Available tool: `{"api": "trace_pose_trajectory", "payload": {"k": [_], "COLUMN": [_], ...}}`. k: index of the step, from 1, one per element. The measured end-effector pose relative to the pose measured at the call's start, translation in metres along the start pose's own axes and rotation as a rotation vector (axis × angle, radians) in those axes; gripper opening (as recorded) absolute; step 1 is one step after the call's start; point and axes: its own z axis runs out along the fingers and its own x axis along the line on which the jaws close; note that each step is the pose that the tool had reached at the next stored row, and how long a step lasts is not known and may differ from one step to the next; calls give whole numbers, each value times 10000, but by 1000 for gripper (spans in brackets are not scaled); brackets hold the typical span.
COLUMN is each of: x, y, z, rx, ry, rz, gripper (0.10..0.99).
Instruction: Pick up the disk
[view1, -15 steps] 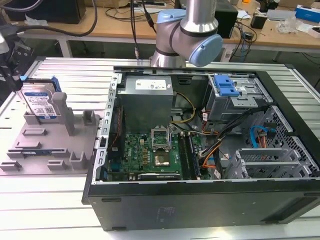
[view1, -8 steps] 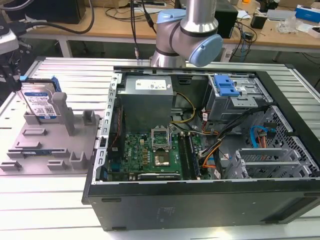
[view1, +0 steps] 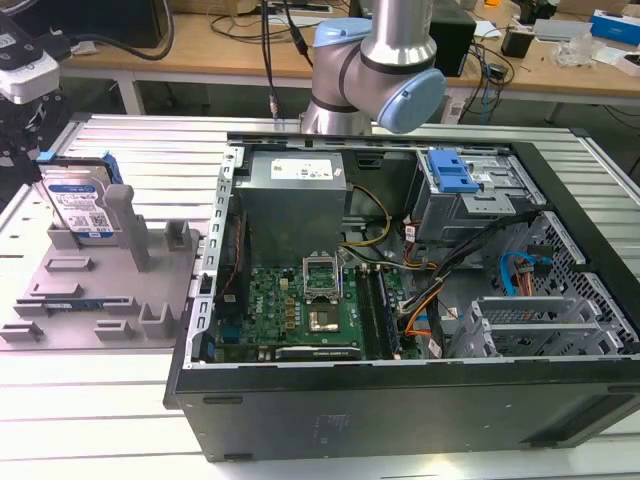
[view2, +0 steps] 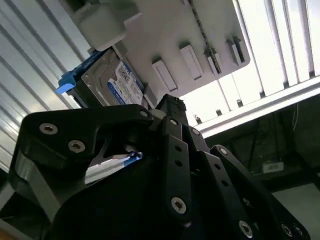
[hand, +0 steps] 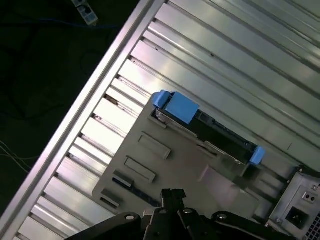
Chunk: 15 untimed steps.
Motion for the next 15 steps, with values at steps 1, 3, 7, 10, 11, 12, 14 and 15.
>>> {"api": "trace_pose_trajectory", "payload": {"k": [1,3,7,10,11,12,14,15], "x": [0,0,0,0,0,0,0,0], "y": [0,0,-1,-1,-1,-1,-1,-1], "z": [1,4,9,14,16,19,22,23], "rx": [0,1,1,1,2,2,2,2], "ry": [8,32,63,89,103,116,132,138], "rz": [-185,-818,-1641,-2326,-2663,-3012,-3448,-3616], "gripper": [106,235,416,541,541,541,541,541]}}
